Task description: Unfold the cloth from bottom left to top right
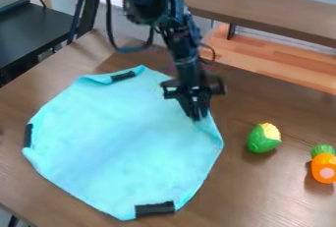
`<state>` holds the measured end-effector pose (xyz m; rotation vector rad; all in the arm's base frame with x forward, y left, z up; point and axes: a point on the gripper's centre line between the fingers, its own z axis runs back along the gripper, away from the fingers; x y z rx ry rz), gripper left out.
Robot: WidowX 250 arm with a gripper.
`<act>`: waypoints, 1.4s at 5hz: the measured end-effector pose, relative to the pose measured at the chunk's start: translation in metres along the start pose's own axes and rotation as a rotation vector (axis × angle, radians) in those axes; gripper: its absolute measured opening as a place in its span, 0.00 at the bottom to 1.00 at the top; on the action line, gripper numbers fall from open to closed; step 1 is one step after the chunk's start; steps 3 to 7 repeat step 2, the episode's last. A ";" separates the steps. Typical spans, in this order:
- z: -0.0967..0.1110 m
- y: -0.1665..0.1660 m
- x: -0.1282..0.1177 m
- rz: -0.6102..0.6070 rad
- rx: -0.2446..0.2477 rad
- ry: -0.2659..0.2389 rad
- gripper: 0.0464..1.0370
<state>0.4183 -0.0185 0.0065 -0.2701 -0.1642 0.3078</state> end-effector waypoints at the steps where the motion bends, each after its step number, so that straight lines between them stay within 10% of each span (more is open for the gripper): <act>1: 0.008 -0.010 0.001 -0.057 0.031 -0.047 0.73; 2: 0.019 -0.013 -0.001 -0.123 0.060 -0.074 0.95; 7: 0.019 -0.013 -0.001 -0.123 0.060 -0.074 0.95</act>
